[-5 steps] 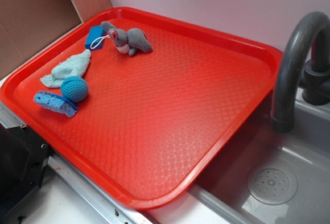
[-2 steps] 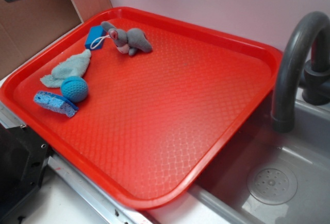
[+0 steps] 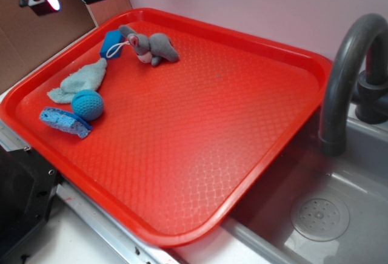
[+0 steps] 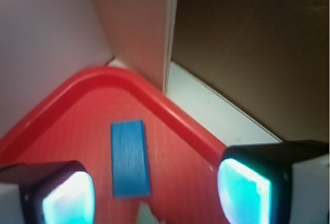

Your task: Grab the blue block.

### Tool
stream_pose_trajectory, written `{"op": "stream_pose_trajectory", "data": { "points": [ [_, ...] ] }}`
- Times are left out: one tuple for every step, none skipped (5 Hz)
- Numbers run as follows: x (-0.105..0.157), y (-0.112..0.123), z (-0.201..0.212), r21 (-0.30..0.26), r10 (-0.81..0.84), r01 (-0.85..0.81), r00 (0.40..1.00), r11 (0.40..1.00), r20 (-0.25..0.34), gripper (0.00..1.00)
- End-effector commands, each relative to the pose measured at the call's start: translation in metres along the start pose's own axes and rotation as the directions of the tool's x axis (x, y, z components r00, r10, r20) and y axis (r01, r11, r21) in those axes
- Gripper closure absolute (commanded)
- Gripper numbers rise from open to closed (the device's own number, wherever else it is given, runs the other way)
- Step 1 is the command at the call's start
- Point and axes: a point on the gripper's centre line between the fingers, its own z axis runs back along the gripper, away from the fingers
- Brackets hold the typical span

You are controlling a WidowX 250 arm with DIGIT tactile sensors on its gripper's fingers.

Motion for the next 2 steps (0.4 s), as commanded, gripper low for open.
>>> {"op": "stream_pose_trajectory", "data": {
  "points": [
    [0.007, -0.01, -0.028, 0.027, 0.067, -0.067, 0.998, 0.997, -0.004, 0.0],
    [-0.002, -0.015, -0.053, 0.052, 0.054, -0.049, 0.993, 0.997, -0.103, 0.0]
  ]
}}
